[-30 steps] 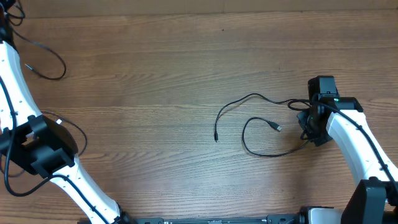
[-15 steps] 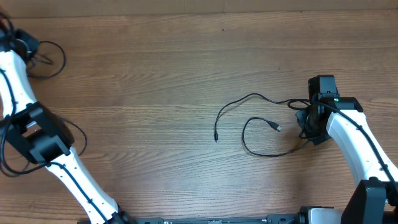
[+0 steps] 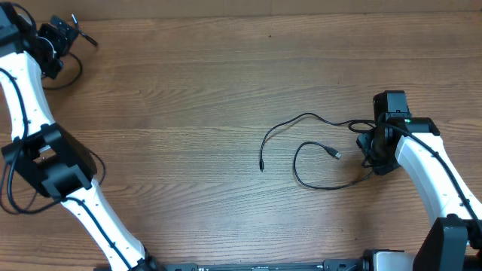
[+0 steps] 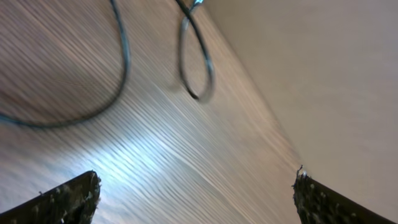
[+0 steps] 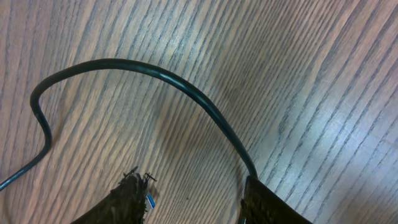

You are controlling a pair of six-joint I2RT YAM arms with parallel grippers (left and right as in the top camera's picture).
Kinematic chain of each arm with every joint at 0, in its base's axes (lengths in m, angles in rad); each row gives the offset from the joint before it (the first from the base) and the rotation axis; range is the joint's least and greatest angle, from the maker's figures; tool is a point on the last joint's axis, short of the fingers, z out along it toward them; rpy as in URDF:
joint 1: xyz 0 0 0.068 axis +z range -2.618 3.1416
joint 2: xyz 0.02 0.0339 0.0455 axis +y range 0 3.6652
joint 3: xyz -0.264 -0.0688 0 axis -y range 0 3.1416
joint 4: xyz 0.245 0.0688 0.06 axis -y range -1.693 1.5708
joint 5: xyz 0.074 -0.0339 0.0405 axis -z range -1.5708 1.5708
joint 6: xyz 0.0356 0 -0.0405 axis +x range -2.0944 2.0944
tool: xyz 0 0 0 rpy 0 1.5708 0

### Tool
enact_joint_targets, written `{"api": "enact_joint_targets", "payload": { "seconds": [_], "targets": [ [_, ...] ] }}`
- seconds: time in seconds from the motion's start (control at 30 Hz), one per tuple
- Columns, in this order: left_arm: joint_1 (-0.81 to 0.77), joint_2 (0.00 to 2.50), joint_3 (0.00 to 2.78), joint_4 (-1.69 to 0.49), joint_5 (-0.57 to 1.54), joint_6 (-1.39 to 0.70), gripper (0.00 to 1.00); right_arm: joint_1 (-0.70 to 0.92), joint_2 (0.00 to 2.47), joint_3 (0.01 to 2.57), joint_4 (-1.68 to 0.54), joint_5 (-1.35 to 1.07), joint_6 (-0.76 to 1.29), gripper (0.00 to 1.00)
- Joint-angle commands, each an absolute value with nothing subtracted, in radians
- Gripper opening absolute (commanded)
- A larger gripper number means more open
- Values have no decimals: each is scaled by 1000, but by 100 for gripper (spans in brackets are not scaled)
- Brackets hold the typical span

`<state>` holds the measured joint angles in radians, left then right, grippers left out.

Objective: Untangle cables
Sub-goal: 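Reach the left gripper to the last cable at center right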

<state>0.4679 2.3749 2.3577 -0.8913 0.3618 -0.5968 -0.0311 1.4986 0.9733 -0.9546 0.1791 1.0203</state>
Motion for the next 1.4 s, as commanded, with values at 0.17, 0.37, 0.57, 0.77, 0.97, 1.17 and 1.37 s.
{"api": "enact_joint_targets", "payload": {
  "seconds": [0.17, 0.37, 0.57, 0.77, 0.97, 1.17, 1.37],
  "targets": [
    [404, 2237, 2365, -1155, 241, -615, 100, -33, 1483, 968, -952, 177, 1021, 59],
    [293, 2237, 2365, -1349, 397, -302, 100, -31, 1483, 968, -901, -121, 853, 25],
    [160, 2236, 2365, -1388, 469, -213, 99, 80, 1483, 968, -571, -614, 616, 27],
    [63, 2236, 2365, -1449, 560, -117, 100, 204, 1482, 975, -511, -482, 598, 50],
    [-68, 2236, 2365, -1525, 610, 59, 100, 102, 1438, 1072, -794, -404, 508, 52],
    [-222, 2236, 2365, -1512, 594, 102, 100, -34, 1251, 1209, -1101, -286, 488, 49],
    [-361, 2230, 2365, -1489, 458, 109, 100, -88, 1012, 1233, -1200, -260, 488, 72]
  ]
}}
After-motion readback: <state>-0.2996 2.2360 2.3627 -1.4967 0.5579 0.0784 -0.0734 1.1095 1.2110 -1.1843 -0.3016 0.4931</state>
